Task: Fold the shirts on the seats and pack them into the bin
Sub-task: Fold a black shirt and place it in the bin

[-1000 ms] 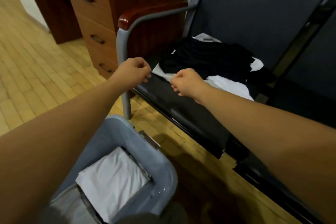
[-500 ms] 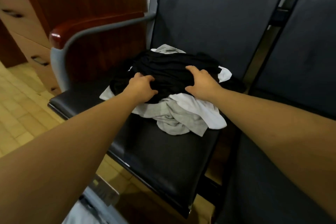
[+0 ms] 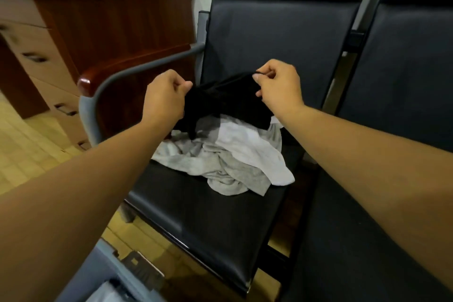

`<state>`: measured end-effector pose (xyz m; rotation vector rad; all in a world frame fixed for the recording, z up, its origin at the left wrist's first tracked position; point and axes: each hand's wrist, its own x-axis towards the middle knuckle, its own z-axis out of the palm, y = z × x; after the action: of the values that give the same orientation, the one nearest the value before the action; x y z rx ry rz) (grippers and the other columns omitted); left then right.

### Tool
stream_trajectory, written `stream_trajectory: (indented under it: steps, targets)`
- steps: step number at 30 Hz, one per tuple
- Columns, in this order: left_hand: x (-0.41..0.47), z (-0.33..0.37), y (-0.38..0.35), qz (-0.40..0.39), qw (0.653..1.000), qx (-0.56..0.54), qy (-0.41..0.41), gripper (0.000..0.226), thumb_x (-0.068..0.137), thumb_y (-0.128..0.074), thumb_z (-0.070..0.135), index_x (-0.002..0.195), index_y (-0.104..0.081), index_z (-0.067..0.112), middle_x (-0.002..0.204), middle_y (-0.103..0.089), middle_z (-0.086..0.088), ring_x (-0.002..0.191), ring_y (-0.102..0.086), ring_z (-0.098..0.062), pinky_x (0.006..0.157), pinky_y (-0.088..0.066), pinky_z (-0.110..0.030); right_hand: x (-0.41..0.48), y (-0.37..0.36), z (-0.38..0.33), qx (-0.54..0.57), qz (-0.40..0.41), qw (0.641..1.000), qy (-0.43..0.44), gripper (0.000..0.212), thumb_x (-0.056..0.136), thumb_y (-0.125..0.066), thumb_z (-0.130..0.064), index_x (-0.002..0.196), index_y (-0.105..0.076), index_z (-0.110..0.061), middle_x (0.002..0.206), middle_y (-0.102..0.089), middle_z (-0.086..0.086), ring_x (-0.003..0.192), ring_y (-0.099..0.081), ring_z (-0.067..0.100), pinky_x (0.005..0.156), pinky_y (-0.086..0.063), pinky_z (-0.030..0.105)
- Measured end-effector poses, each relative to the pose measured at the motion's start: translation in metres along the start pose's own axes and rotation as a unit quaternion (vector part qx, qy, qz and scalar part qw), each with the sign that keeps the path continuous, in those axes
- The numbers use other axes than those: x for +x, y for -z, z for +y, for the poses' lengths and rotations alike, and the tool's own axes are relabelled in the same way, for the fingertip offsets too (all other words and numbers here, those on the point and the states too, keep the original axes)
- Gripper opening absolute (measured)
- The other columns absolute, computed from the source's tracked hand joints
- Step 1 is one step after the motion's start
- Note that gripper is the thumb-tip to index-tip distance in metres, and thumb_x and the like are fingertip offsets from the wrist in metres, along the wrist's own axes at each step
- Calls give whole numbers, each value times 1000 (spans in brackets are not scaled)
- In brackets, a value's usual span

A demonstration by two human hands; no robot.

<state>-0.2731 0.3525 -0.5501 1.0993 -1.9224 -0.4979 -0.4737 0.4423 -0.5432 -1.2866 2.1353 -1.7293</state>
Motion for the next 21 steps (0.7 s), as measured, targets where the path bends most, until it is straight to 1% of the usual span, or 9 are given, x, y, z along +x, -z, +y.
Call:
stream_trajectory:
  steps: [2,4,6,9,11,13,17,19,21]
  targets:
    - [-2,25,20,28,998,-49,-14,20,106,-49,27,103,-55,8,78,-51,2,63,-45,-9,49,-38,-13,-3,23,-34,53,23,998,8,12,96,-64,-11,85,-62,-6,75,-60,3,66,-64,21,65,-58,40]
    - [-6,53,40,51,995,-83,-32,21,108,-44,28,107,-52,9,82,-50,0,66,-43,-10,56,-38,-20,-9,49,-67,92,42,995,13,16,97,-62,-10,82,-60,-12,76,-61,0,64,-64,14,68,-60,36]
    - [-10,87,60,77,989,-117,-41,20,108,-42,28,106,-51,10,85,-50,1,70,-43,-10,58,-37,-17,-18,80,-97,125,60,990,15,21,97,-61,-8,78,-57,-15,78,-61,1,65,-64,14,70,-61,36]
    - [-21,142,84,89,981,-162,-54,21,108,-42,30,108,-52,11,86,-52,6,79,-49,-11,68,-40,-22,-39,133,-134,100,84,991,21,20,97,-61,-11,79,-55,-16,76,-54,-1,69,-54,12,65,-49,27]
    - [-33,178,88,61,976,-204,-54,25,107,-42,31,110,-54,9,91,-56,1,82,-51,-11,76,-43,-26,-57,170,-149,48,89,995,10,18,98,-58,-13,82,-51,-14,74,-50,-4,67,-47,8,60,-39,22]
    - [-51,209,81,22,972,-227,-56,27,107,-43,32,106,-55,9,91,-56,-1,82,-51,-13,76,-42,-33,-78,205,-149,9,68,997,-27,19,100,-57,-15,83,-49,-13,76,-50,-1,67,-47,11,59,-37,25]
    - [-100,258,39,-70,973,-209,-71,24,106,-45,32,92,-51,13,84,-53,1,83,-49,-16,69,-28,-28,-126,269,-125,-26,28,993,-115,16,96,-64,-24,85,-61,-13,85,-60,11,79,-57,24,71,-44,33]
    - [-127,274,13,-127,967,-212,-55,26,106,-45,33,91,-51,13,81,-52,3,78,-47,-14,69,-29,-30,-151,299,-103,-34,40,988,-145,18,97,-64,-25,86,-63,-11,86,-64,8,80,-60,20,70,-46,30]
    - [-154,285,-14,-169,960,-220,-38,27,106,-45,33,93,-52,12,82,-53,3,75,-47,-13,69,-32,-32,-171,325,-76,-56,73,981,-170,24,98,-63,-22,92,-64,1,94,-71,6,86,-64,16,67,-47,26]
